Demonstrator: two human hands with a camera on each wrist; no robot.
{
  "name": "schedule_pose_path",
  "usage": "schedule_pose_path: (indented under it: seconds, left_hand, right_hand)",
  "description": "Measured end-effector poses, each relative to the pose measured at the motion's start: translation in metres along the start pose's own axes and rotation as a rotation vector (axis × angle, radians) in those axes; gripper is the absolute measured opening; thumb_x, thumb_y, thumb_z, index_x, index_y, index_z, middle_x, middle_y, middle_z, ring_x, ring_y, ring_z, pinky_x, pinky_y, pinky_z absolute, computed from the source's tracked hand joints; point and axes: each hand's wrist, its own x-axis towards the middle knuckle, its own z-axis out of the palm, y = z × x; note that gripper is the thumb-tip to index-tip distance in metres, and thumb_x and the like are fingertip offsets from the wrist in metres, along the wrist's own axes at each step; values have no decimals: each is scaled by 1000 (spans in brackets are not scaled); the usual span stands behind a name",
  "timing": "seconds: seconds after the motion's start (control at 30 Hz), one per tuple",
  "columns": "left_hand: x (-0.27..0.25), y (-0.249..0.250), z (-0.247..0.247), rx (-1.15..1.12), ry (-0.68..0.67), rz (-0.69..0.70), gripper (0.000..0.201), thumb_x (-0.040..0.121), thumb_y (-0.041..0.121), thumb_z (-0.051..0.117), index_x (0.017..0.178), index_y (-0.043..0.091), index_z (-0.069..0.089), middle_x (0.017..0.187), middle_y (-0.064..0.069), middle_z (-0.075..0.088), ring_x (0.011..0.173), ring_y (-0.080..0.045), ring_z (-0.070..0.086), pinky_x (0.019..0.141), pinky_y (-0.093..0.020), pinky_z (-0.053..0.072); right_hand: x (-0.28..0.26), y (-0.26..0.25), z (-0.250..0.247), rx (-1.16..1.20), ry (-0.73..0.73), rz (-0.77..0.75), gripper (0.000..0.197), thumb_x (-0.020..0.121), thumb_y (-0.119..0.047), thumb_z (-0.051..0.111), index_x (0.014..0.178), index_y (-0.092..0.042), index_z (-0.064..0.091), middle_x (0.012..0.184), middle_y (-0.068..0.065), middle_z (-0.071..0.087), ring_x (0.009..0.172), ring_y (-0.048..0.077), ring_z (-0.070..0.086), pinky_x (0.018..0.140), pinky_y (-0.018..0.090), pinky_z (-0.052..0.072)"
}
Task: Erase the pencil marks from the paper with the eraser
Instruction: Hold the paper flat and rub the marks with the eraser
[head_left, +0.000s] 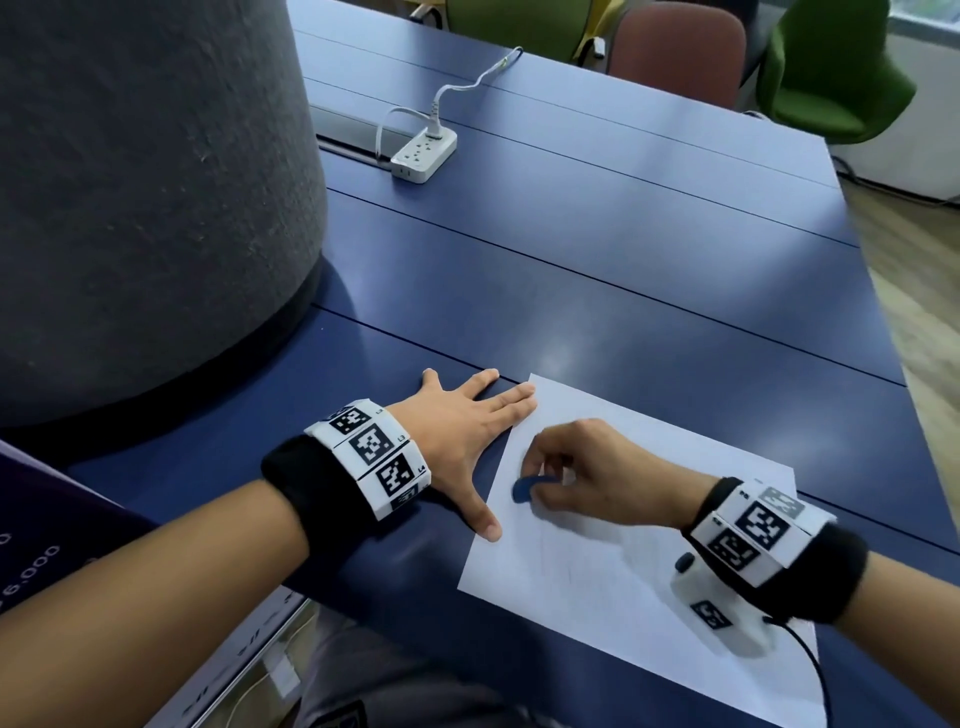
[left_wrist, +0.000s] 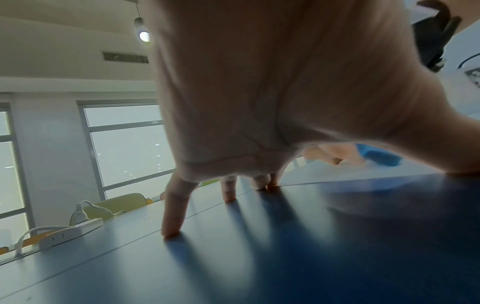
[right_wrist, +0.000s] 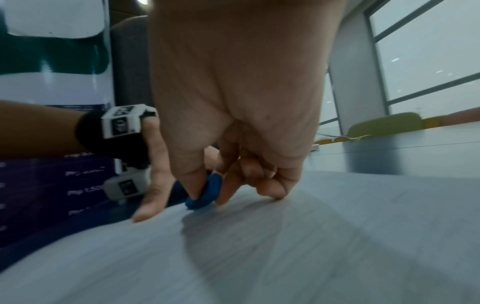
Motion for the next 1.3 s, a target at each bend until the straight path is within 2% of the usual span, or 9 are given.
schedule_pose_path:
  seconds: [0.17,0.37,0.57,0.67,0.73,0.93,1.1,1.23,1.3]
  left_hand:
    - [0,-1,2,4,1,2,138,56,83,67,154,29,-14,158,21,-23,147,-18,-20,107,-74,9]
    - [1,-2,3,-17,30,16,139,53,84,68,151,37,-20,158,22,-21,148,-18,-18,106,-73,13]
    - [0,-2,3,-2,22,10,140,54,85,67,153,31,-15,158,22,-22,148,-17,-19,107,-72,12]
    - [1,-2,4,5,24,11,141,53,86,66,152,33,-19,158,22,-22,148,-17,-19,107,-73,12]
    - [1,-2,4,14,23,7,141,53,86,65,152,32,-20,158,22,-23,148,-16,-20,107,-72,13]
    - [1,-2,4,25,17,3,141,53,88,63,153,30,-18,157,23,-24,147,-16,-20,107,-71,14]
    - [2,-2,3,32,18,2,141,52,89,62,152,31,-18,157,23,-23,147,-15,-20,107,-71,15]
    - [2,-2,4,48,18,4,141,52,89,62,152,31,-18,157,22,-24,147,-15,-20,107,-70,17]
    - [2,-3,4,44,17,4,141,52,89,62,152,31,-19,157,23,-24,147,-15,-21,107,-70,16]
  right_hand:
    - [-6,-6,3,9,-149,-30,9,79,-19,69,88,-21,72,67,-9,62,62,7,53,60,12,41]
    - [25,19,-20,88,160,106,15,79,-11,69,93,-16,72,57,-9,54,49,3,46,54,11,35]
    - [13,13,-8,117,56,54,13,80,-9,69,90,-16,73,53,-10,51,48,4,43,53,10,35]
    - [27,29,-18,129,213,135,12,80,-10,69,89,-17,72,57,-6,59,47,2,47,54,12,36]
    - [33,37,-21,179,297,189,10,81,-11,70,88,-18,72,62,4,66,48,3,47,55,17,38]
    - [17,24,-8,164,151,142,8,82,-13,70,88,-17,73,48,-11,51,45,3,43,51,11,35]
    - [27,37,-16,210,290,210,5,83,-15,70,88,-17,71,59,-3,63,47,2,47,53,14,38]
    - [15,24,-4,193,170,179,5,83,-17,70,87,-17,71,51,-10,53,46,0,46,52,11,35]
    - [23,31,-12,158,226,210,5,82,-18,70,87,-20,71,53,-11,54,47,0,48,56,16,37]
